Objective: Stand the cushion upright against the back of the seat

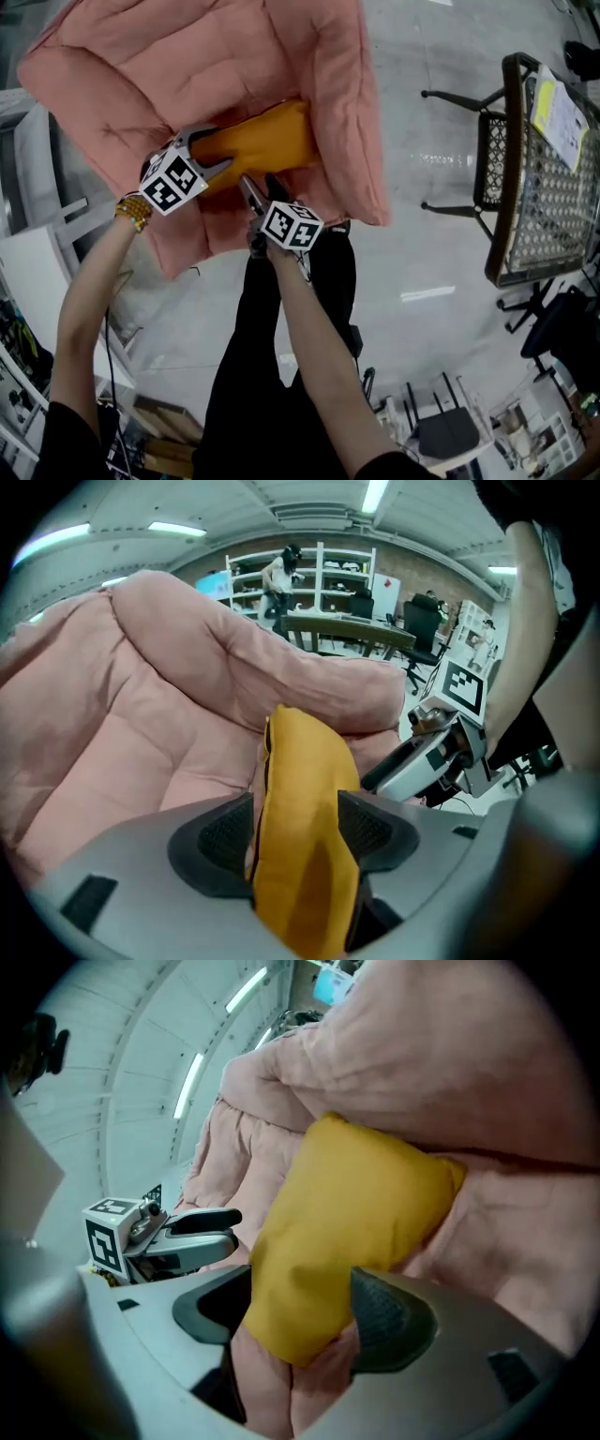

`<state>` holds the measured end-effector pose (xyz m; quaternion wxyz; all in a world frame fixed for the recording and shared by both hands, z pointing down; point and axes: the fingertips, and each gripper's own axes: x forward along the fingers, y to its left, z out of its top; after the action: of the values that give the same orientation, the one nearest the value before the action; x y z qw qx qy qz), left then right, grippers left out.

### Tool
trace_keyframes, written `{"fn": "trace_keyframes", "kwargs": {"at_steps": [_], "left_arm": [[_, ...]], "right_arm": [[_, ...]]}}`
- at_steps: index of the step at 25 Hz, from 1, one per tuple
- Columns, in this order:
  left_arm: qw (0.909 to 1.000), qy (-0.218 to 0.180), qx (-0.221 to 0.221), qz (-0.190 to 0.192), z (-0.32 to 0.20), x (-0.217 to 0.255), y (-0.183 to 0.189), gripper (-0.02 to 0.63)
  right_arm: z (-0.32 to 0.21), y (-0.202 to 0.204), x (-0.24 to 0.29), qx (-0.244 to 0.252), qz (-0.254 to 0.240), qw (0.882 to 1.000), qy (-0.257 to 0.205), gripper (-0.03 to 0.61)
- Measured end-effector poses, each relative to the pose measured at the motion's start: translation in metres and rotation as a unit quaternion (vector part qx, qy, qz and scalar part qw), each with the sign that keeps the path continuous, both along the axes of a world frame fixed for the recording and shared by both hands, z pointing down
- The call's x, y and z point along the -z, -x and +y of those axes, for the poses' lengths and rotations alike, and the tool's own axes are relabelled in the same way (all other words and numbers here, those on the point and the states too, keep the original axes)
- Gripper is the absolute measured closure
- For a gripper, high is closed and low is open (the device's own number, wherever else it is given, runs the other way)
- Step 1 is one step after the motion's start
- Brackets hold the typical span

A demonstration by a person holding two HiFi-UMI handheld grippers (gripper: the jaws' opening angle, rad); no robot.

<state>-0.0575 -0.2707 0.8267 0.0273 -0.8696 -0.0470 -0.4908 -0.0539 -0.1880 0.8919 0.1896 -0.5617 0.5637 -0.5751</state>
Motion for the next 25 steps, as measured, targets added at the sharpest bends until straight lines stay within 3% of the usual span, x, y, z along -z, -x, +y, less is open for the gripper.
{"fn": "trace_keyframes", "kwargs": {"at_steps": [5, 10, 25], "left_arm": [[0.9979, 0.042, -0.036, -0.035, 0.0, -0.023, 0.009, 0.326], [0.995, 0.074, -0.047, -0.048, 0.0, -0.036, 0.013, 0.322], [0.988, 0.146, -0.02, -0.046, -0.016, -0.06, 0.02, 0.318]], "right_arm": [[0.005, 0.005, -0.026, -0.052, -0.059, 0.997, 0.012, 0.244], [0.002, 0.008, -0.039, -0.077, -0.083, 0.993, 0.008, 0.235], [-0.023, 0.012, -0.052, -0.099, -0.111, 0.988, -0.032, 0.233]]}}
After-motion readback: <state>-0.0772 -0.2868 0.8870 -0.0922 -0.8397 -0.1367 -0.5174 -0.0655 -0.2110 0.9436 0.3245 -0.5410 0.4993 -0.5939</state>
